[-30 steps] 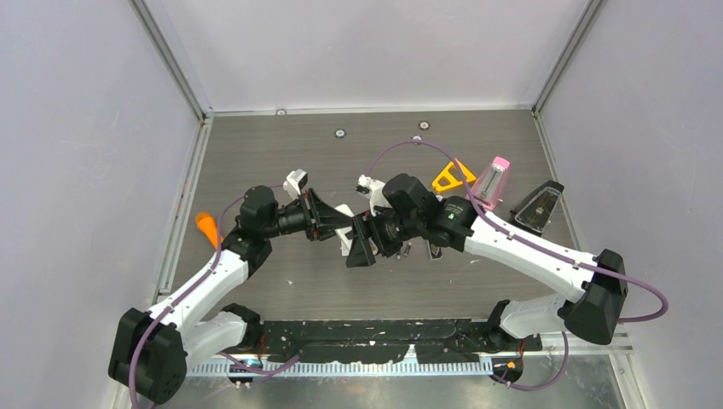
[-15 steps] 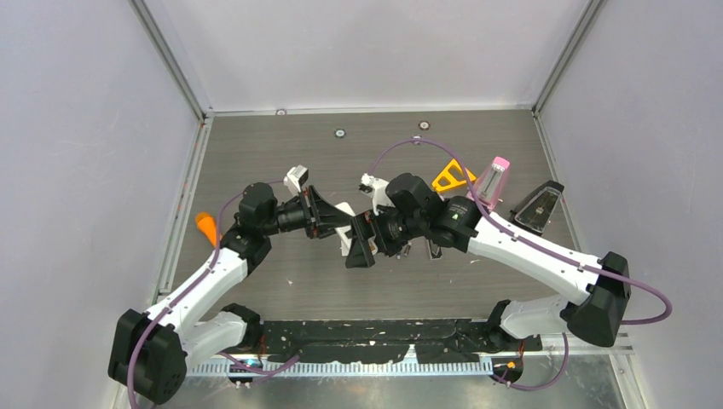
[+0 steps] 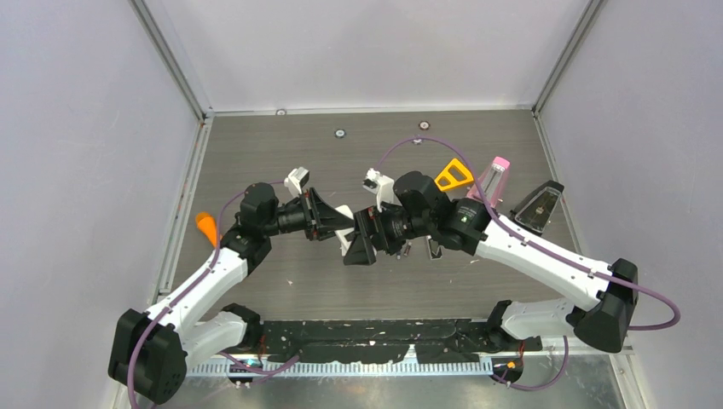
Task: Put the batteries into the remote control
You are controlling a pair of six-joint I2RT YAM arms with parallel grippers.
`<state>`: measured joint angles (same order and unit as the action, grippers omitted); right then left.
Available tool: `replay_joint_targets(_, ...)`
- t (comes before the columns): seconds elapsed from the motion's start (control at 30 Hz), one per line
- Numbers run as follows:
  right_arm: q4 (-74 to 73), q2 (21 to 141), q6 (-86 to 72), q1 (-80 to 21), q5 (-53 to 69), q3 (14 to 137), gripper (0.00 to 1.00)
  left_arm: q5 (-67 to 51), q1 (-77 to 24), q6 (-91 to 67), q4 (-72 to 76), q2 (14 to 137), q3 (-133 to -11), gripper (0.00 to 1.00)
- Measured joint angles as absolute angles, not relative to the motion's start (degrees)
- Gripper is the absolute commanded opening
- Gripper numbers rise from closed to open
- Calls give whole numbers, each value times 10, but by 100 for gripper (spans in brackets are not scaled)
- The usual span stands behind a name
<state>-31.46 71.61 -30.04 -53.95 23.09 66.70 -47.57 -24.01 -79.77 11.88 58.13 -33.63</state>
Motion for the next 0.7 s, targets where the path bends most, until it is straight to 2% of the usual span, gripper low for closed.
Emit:
replay_joint_targets(0.13,-296,707,-325,-531,240,649,100,-476,-240,-790,117,581,-336,0)
replay_joint_targets(0.27,-272,698,-354,-516,249,623,87,-476,-240,-789,116,581,-336,0)
replay_joint_targets(0.33,-260,696,-367,-511,254,610,85,-476,-240,-788,115,581,-336,0)
replay_joint_targets(0.57,-225,691,-409,-500,272,582,87,-476,-240,-778,108,578,-337,0)
replay_joint_targets(0.7,-207,685,-425,-497,278,576,85,-476,-240,-769,102,576,-340,0)
